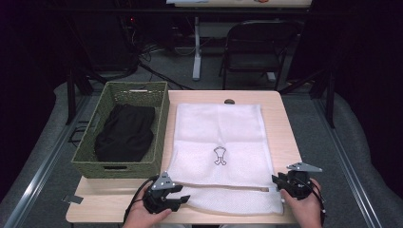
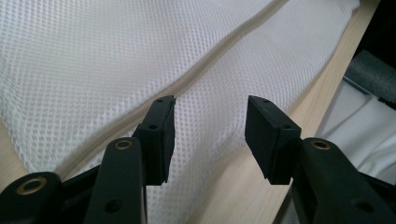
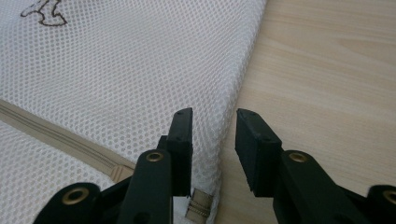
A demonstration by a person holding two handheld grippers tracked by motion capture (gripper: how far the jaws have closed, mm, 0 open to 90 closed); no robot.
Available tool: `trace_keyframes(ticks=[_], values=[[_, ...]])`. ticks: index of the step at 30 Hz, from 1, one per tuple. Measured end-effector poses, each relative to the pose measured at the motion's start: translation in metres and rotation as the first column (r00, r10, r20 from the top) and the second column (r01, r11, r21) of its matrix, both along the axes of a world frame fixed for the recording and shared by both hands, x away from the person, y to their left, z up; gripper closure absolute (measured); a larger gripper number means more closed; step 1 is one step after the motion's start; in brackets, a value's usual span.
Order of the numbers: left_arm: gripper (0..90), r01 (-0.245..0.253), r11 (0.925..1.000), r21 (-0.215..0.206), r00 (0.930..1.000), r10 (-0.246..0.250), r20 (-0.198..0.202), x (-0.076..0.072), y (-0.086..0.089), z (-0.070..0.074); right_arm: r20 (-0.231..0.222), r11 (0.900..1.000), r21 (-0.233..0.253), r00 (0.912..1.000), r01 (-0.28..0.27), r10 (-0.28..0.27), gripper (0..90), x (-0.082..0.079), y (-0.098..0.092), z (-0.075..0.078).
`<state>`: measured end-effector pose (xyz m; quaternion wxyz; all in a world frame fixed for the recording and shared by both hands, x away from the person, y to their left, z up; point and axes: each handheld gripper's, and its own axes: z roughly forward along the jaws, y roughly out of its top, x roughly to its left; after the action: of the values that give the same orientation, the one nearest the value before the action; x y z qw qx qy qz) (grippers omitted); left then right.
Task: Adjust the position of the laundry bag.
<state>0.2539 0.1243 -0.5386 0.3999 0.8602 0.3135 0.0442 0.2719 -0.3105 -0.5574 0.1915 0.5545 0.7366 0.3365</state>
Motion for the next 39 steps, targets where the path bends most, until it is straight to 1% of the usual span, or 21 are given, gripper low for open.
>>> trace_keyframes(ticks=[3,6,7,8,10,11,12,13,14,15,16,17,18,20,22,23,26,29,32,37,39], values=[[53.0,-0.003,1.0000,-0.005,1.0000,0.003,-0.001,0.006,-0.005,0.005,0.011,1.000,-0.001,0.9999,0.008,-0.008,65.7,-0.002,0.001,0.004],[53.6,0.004,0.9999,0.010,1.0000,-0.004,0.005,0.010,-0.012,0.009,0.002,1.000,-0.001,0.9998,0.019,-0.019,65.0,-0.003,0.000,0.008],[54.3,0.013,0.9998,0.012,0.9999,-0.013,0.001,0.013,-0.020,0.012,-0.001,1.000,-0.008,0.9998,0.022,-0.022,65.0,-0.004,-0.001,0.010],[55.3,0.013,0.9998,0.012,0.9999,-0.013,0.001,0.013,-0.020,0.012,-0.001,1.000,-0.008,0.9998,0.022,-0.022,65.0,-0.004,-0.001,0.010],[58.3,0.016,0.9996,0.024,0.9999,-0.016,0.005,0.017,-0.028,0.015,0.000,0.999,-0.003,0.9994,0.034,-0.034,65.0,-0.009,-0.003,0.014],[59.6,0.031,0.9991,0.028,0.9995,-0.031,0.010,0.020,-0.036,0.020,-0.005,0.999,0.000,0.9992,0.040,-0.040,65.1,-0.011,-0.003,0.015],[60.6,0.031,0.9991,0.028,0.9995,-0.031,0.010,0.020,-0.036,0.020,-0.009,0.999,0.003,0.9991,0.041,-0.041,65.2,-0.013,-0.004,0.017],[61.4,0.045,0.9985,0.031,0.9987,-0.046,0.022,0.023,-0.045,0.024,-0.008,0.999,-0.001,0.9990,0.043,-0.043,65.3,-0.014,-0.004,0.017],[62.2,0.045,0.9985,0.031,0.9987,-0.046,0.022,0.023,-0.045,0.024,-0.002,0.999,-0.007,0.9990,0.045,-0.045,65.3,-0.016,-0.004,0.018],[63.1,0.046,0.9985,0.030,0.9985,-0.047,0.029,0.025,-0.053,0.027,-0.002,0.999,-0.006,0.9990,0.044,-0.044,65.3,-0.017,-0.005,0.019],[64.2,0.046,0.9985,0.030,0.9985,-0.047,0.029,0.025,-0.053,0.027,0.000,0.999,-0.005,0.9989,0.047,-0.047,65.4,-0.018,-0.005,0.018],[65.0,0.062,0.9976,0.031,0.9976,-0.063,0.029,0.028,-0.061,0.030,0.008,0.999,-0.006,0.9989,0.046,-0.046,65.6,-0.019,-0.005,0.017],[65.6,0.062,0.9976,0.031,0.9976,-0.063,0.029,0.028,-0.061,0.030,0.008,0.999,-0.006,0.9989,0.046,-0.046,65.6,-0.019,-0.005,0.017],[66.1,0.072,0.9971,0.024,0.9969,-0.073,0.029,0.031,-0.070,0.031,0.006,0.999,0.011,0.9989,0.046,-0.046,66.2,-0.020,-0.006,0.013],[67.3,0.089,0.9959,0.016,0.9955,-0.090,0.032,0.034,-0.077,0.031,0.006,0.999,0.005,0.9991,0.041,-0.041,66.7,-0.019,-0.005,0.012],[67.6,0.086,0.9963,0.005,0.9957,-0.086,0.036,0.034,-0.079,0.031,0.015,0.999,-0.006,0.9994,0.033,-0.032,67.5,-0.018,-0.005,0.011],[68.5,0.097,0.9952,-0.013,0.9951,-0.096,0.024,0.036,-0.087,0.029,0.011,0.999,-0.012,0.9995,0.029,-0.029,68.8,-0.015,-0.006,0.009],[68.9,0.102,0.9948,-0.012,0.9945,-0.101,0.026,0.038,-0.094,0.026,0.001,0.999,-0.007,0.9994,0.036,-0.036,70.3,-0.013,-0.007,0.006],[68.9,0.112,0.9936,0.007,0.9934,-0.113,0.024,0.040,-0.101,0.024,-0.011,0.999,-0.004,0.9990,0.043,-0.043,70.4,-0.012,-0.009,0.004],[68.9,0.118,0.9931,-0.002,0.9930,-0.118,0.015,0.042,-0.113,0.020,-0.036,0.999,0.033,0.9985,0.043,-0.042,70.2,-0.010,-0.010,0.000],[68.9,0.125,0.9921,0.005,0.9921,-0.125,0.012,0.043,-0.118,0.019,-0.046,0.998,0.039,0.9982,0.041,-0.039,69.8,-0.010,-0.010,-0.001]])
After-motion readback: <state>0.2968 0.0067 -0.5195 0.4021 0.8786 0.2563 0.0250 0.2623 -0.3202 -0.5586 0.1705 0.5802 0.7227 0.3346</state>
